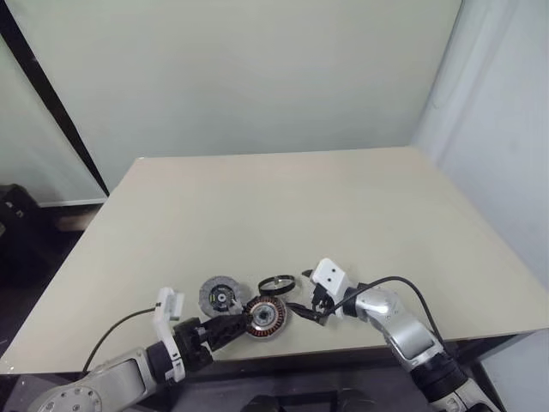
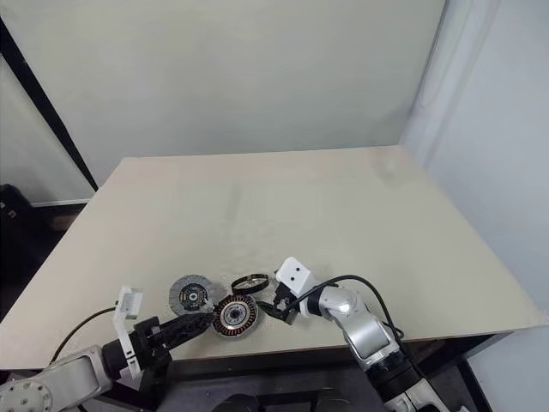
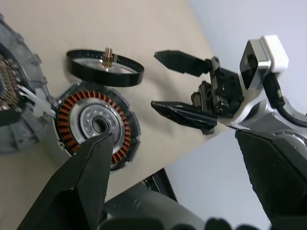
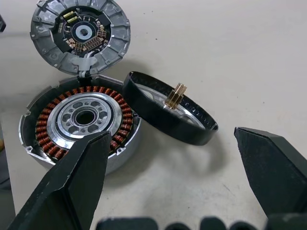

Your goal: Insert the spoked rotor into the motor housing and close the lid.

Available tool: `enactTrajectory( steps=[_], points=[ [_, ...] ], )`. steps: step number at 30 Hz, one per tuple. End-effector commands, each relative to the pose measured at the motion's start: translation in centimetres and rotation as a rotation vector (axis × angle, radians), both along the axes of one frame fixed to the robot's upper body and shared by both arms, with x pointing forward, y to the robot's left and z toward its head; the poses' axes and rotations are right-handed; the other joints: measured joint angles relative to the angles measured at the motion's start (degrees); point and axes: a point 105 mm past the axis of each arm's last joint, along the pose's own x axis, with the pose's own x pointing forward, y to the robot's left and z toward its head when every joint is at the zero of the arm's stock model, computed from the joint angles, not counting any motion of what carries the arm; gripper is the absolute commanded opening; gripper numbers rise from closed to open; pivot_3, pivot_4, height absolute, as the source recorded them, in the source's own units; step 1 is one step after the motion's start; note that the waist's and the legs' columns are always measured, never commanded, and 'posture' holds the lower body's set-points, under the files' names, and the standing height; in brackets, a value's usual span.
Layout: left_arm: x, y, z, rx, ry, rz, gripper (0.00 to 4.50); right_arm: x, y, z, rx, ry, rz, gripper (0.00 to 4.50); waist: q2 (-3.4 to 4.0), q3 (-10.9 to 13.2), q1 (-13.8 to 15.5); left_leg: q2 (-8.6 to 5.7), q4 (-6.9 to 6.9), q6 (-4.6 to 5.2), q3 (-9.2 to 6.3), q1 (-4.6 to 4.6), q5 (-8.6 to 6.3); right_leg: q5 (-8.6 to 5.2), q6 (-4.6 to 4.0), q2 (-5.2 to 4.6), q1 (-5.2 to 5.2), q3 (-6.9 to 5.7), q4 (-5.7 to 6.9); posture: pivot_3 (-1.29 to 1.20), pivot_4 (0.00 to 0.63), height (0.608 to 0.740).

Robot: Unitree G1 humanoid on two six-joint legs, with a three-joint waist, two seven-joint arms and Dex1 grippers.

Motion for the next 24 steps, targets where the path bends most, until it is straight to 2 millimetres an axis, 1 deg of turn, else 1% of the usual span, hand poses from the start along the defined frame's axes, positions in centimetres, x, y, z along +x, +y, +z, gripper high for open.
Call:
enactTrajectory(
  steps=[1,4,6,10,12,17,24],
  points=[
    [0.5,0.6,0.9,0.026,-0.079,0.031,4.30,0.7,0.0,1.6,0.020,-0.062,0.006,4.50,0.00,0.0,0.0,-0.01,0.00,0.00,0.00,0.00,0.00,0.00,0.00,0.00,0.00,0.00,0.00,0.00,0.000,0.740],
    [0.5,0.8,1.0,0.036,-0.113,0.028,4.30,0.7,-0.1,1.6,-0.016,-0.084,0.022,4.50,0.00,0.0,0.0,-0.02,0.00,0.00,0.00,0.00,0.00,0.00,0.00,0.01,-0.01,-0.01,0.00,0.00,0.000,0.740],
    [-0.2,0.7,0.1,0.103,-0.102,-0.015,4.30,0.7,-0.2,1.3,-0.061,-0.117,0.040,4.50,0.00,0.0,0.0,-0.05,0.00,0.00,0.00,0.00,0.00,0.00,0.00,0.01,-0.01,-0.01,0.00,0.00,0.000,0.740],
    [-1.3,0.7,-1.2,0.169,-0.088,-0.073,4.30,0.6,-0.1,1.0,-0.100,-0.143,0.060,4.50,0.04,0.0,-0.1,-0.08,-0.02,0.00,0.05,-0.01,-0.01,-0.01,-0.01,0.01,-0.02,-0.01,-0.01,0.00,0.000,0.740],
    [-1.8,0.5,-1.6,0.174,-0.090,-0.093,4.30,0.5,0.1,0.9,-0.105,-0.152,0.070,4.50,0.04,0.0,-0.1,-0.04,-0.02,0.00,0.05,0.00,-0.01,-0.01,-0.01,0.01,-0.02,-0.01,-0.01,0.00,0.000,0.740],
    [-1.7,0.5,-2.0,0.170,-0.106,-0.077,4.30,0.5,0.8,0.4,-0.131,-0.178,0.087,4.50,0.05,0.0,-0.1,0.07,0.00,0.00,0.03,0.00,-0.01,-0.01,-0.01,-0.01,0.00,-0.02,-0.01,0.00,0.000,0.740],
    [-1.9,0.6,-2.9,0.207,-0.116,-0.092,4.30,1.5,1.4,-0.3,-0.174,-0.221,0.082,4.50,0.05,0.0,-0.1,0.04,0.00,0.01,0.02,0.00,0.00,0.00,-0.01,-0.01,-0.01,-0.02,-0.01,0.00,0.000,0.740]
  ],
)
